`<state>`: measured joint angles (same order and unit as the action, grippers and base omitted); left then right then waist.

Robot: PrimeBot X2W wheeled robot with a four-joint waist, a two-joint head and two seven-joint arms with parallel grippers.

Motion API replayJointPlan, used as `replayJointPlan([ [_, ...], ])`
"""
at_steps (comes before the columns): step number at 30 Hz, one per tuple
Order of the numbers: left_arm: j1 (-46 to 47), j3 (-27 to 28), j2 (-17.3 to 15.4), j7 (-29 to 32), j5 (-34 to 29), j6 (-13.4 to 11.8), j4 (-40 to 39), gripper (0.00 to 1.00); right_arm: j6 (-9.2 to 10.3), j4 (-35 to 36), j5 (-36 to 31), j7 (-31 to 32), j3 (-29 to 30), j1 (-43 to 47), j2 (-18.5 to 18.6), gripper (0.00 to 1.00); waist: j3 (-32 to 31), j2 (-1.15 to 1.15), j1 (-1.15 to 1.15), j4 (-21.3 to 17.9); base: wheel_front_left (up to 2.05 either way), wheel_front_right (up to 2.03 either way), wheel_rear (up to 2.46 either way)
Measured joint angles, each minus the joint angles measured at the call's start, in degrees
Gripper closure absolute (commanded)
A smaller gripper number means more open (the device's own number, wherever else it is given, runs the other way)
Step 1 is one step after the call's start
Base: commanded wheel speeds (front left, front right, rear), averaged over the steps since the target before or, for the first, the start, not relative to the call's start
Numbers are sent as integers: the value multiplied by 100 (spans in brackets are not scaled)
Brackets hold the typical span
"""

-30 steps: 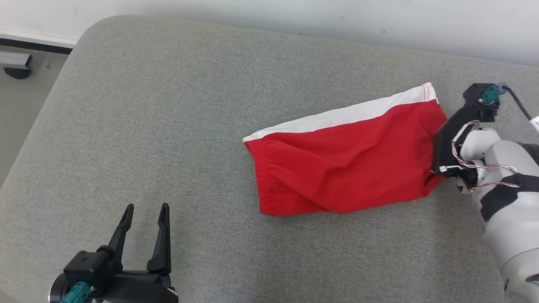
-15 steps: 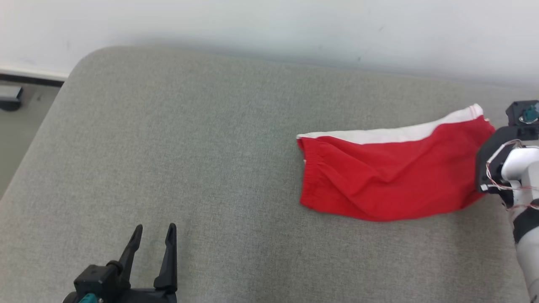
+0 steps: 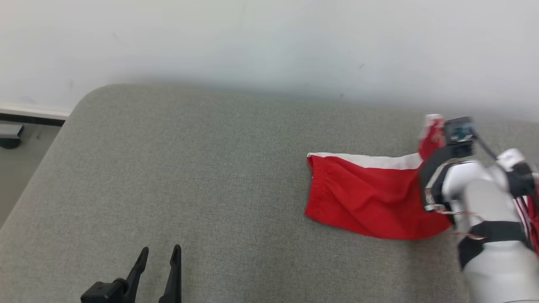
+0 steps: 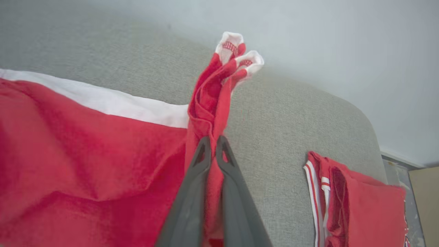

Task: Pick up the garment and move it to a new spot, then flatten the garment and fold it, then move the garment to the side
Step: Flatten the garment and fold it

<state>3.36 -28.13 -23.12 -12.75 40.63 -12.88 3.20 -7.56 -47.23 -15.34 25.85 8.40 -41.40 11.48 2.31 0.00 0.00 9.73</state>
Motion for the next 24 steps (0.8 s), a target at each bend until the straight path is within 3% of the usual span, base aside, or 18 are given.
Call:
replayJointPlan([
  [7, -99, -18, 9, -1, 58, -5, -35, 0, 0, 334, 637, 264, -1009, 98, -476, 100, -123, 0, -1, 5, 0, 0, 0],
  [18, -60, -82, 65, -2, 75, 63, -10, 0, 0, 291, 1165, 152, -1106, 23, -846, 100, 45, 1, 0, 228, 0, 0, 0],
  [24, -54, -89, 78, -13, 90, 78, 45, 0, 0, 205, 2101, 19, -1892, -30, -857, 100, 106, 1, 0, 333, 0, 0, 0],
])
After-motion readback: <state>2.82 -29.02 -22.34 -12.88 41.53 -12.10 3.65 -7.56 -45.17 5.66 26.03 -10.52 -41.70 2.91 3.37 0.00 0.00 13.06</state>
